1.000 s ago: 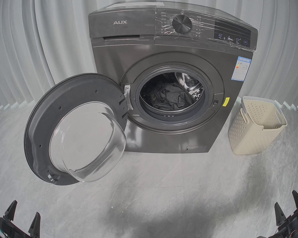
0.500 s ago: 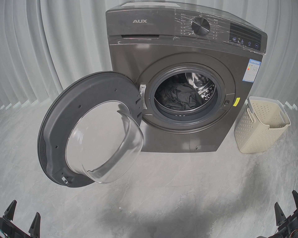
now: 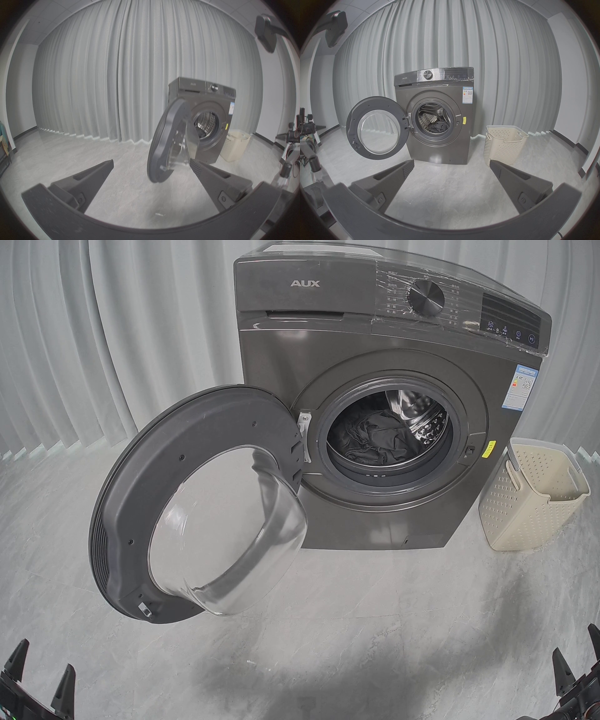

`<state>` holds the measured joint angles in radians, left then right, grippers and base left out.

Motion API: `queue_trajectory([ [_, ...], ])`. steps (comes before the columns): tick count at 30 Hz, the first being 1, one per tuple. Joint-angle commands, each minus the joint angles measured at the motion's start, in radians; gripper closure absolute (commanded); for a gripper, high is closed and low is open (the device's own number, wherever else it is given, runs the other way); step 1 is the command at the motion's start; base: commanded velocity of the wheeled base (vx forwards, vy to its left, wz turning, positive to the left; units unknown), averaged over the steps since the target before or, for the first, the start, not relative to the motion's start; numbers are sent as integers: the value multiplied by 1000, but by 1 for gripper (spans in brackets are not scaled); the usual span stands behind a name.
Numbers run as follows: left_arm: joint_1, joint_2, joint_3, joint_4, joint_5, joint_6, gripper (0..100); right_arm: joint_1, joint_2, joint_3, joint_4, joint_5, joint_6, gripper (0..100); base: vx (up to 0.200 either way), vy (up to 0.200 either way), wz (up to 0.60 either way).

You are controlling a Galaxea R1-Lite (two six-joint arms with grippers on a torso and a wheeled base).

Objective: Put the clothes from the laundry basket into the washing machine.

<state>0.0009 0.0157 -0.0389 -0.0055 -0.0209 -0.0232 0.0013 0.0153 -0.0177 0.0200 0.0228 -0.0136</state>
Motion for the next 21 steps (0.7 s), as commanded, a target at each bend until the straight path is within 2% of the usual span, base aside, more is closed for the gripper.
queue_trajectory([
  [1,-10,85,-179,-2,-31,-20,0,0,-12,10,0,0,0,0,0,0,0],
  [3,-13,128,-207,-2,-45,-15,0,0,-12,10,0,0,0,0,0,0,0],
  [5,-33,311,-280,-11,-93,-26,0,0,-12,10,0,0,-2,0,0,0,0],
  [8,-38,481,-334,-27,-108,-44,0,0,-12,10,0,0,-2,0,0,0,0],
  [9,-38,481,-334,-27,-108,-44,0,0,-12,10,0,0,-2,0,0,0,0],
  [10,-42,586,-365,-67,-113,-49,0,0,-12,10,0,0,0,0,0,0,0],
  [15,-51,826,-398,-243,-157,-43,0,0,-12,10,0,0,0,0,0,0,0],
  [18,-53,932,-404,-338,-162,-40,0,0,-12,10,0,0,0,0,0,0,0],
  [19,-53,932,-404,-338,-162,-40,0,0,-12,10,0,0,0,0,0,0,0],
  [21,-55,1007,-401,-401,-182,-40,0,0,-12,10,0,0,0,0,0,0,0],
])
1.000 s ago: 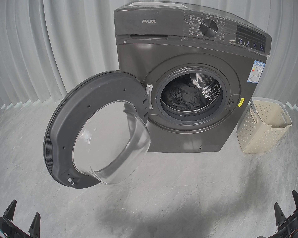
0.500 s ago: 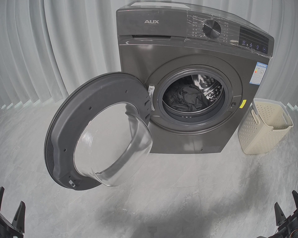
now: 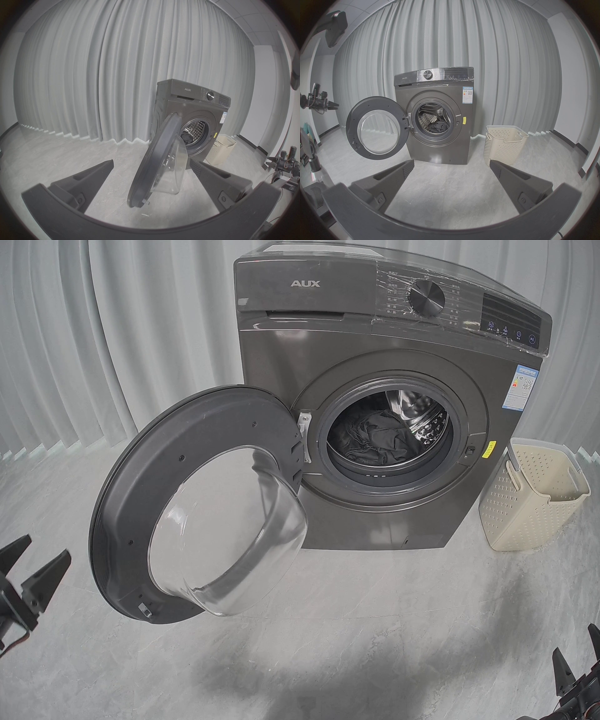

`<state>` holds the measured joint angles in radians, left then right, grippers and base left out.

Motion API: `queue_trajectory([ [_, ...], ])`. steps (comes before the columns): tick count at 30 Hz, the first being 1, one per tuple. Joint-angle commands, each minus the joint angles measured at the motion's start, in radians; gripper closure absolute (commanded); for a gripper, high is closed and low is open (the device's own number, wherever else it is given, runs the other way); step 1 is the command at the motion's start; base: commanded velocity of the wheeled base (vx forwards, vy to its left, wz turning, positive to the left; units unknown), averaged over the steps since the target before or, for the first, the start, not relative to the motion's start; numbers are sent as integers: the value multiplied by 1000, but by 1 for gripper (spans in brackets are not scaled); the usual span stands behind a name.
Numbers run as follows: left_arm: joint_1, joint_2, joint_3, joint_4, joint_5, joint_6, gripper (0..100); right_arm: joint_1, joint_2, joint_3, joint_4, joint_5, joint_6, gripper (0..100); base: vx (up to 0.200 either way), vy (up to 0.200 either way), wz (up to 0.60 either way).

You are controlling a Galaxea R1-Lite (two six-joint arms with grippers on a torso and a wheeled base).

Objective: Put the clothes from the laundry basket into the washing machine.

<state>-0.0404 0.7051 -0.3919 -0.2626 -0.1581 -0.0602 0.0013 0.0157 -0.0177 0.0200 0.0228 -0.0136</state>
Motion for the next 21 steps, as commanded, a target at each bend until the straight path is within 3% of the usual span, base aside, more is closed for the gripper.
queue_trajectory([
  [1,-16,335,-48,-153,-58,-3,0,0,-13,10,0,0,0,0,0,0,0],
  [10,-44,405,-65,-167,-172,5,0,0,-13,10,0,0,0,0,0,0,0],
  [16,-121,419,-65,-176,-175,36,0,0,-13,10,0,0,0,0,0,0,0],
  [21,-225,407,-67,-179,-170,34,0,0,-13,10,0,0,0,0,0,0,0],
])
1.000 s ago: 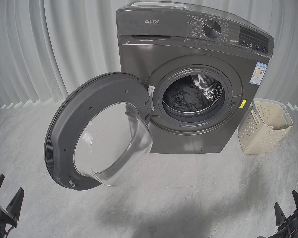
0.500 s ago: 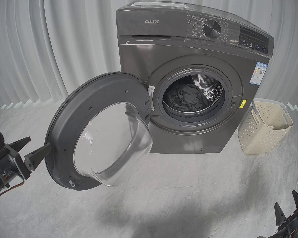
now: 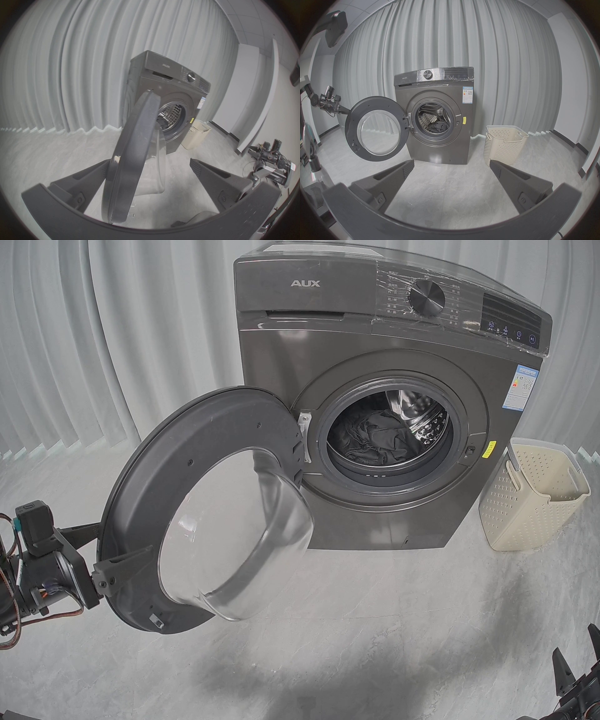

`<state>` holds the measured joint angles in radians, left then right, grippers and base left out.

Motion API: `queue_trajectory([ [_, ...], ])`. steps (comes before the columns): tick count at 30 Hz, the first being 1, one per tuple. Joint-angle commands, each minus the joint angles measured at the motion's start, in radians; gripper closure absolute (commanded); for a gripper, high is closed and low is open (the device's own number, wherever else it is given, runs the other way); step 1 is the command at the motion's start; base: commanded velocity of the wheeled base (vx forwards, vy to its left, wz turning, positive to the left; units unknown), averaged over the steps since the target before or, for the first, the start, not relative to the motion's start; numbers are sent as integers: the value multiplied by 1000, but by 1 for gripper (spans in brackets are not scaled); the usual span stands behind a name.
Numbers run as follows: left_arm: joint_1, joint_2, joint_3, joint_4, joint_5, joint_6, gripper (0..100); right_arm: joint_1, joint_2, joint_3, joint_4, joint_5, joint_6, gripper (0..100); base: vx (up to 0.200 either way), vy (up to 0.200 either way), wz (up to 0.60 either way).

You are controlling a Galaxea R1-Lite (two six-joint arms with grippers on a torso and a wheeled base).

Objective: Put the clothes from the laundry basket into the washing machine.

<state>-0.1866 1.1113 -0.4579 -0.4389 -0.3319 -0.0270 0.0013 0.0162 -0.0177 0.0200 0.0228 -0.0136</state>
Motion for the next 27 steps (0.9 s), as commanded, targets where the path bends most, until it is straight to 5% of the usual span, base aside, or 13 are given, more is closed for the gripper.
queue_trajectory([
  [1,-134,-1,-4,-3,5,-1,0,0,-13,10,0,0,-2,0,0,0,0],
  [7,-274,32,-35,-14,44,-11,0,0,-13,10,0,0,0,0,0,0,0],
  [12,-312,76,-65,-41,56,-28,0,0,-13,10,0,0,0,0,0,0,0],
  [16,-378,93,-65,-115,102,-116,0,0,-13,10,0,0,0,0,0,0,0],
  [27,-327,-57,-33,-109,152,-126,0,0,-13,10,0,0,0,0,0,0,0],
])
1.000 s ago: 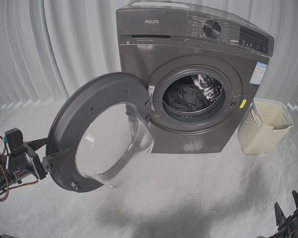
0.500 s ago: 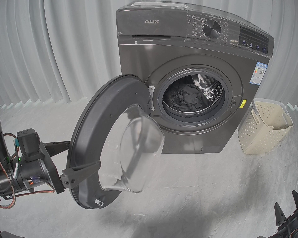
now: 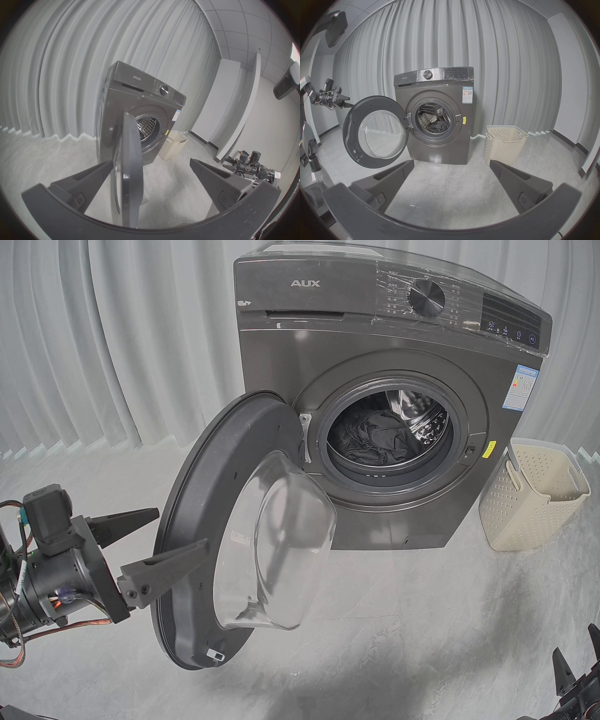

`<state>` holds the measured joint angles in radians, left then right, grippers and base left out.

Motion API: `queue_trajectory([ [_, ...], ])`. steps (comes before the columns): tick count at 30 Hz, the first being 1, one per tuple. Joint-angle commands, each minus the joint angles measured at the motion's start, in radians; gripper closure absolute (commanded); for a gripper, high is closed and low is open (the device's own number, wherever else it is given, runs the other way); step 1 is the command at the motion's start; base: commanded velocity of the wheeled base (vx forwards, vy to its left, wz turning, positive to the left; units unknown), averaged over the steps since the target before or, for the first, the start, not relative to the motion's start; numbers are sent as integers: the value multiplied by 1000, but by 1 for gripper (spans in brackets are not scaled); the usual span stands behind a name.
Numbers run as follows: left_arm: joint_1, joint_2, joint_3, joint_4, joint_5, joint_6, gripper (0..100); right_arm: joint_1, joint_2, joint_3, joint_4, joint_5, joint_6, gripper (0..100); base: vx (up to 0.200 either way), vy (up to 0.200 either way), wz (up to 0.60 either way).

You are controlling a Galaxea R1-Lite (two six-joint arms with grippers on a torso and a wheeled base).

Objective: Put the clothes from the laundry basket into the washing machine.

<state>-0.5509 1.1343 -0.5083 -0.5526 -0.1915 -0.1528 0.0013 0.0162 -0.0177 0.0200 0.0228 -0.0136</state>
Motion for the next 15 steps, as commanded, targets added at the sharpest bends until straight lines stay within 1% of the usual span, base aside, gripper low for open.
queue_trajectory([
  [1,68,-99,25,6,15,1,0,0,-13,10,0,0,0,0,0,0,0],
  [2,78,-105,27,8,15,2,0,0,-13,10,0,0,0,0,0,0,0],
  [3,117,-113,33,14,15,6,0,0,-13,10,0,0,0,0,0,0,0],
  [4,126,-114,34,16,15,7,0,0,-13,10,0,0,-2,0,0,0,0],
  [5,172,-117,42,23,14,10,0,0,-13,10,0,0,0,0,0,0,0],
  [6,195,-114,45,26,12,13,0,0,-13,10,0,0,0,0,0,0,0],
  [7,201,-114,45,26,10,13,0,0,-13,10,0,0,0,0,0,0,0],
  [8,229,-108,45,28,3,15,0,0,-13,10,0,0,0,0,0,0,0],
  [15,238,-44,44,31,10,19,0,0,-13,10,0,0,0,0,0,0,0],
])
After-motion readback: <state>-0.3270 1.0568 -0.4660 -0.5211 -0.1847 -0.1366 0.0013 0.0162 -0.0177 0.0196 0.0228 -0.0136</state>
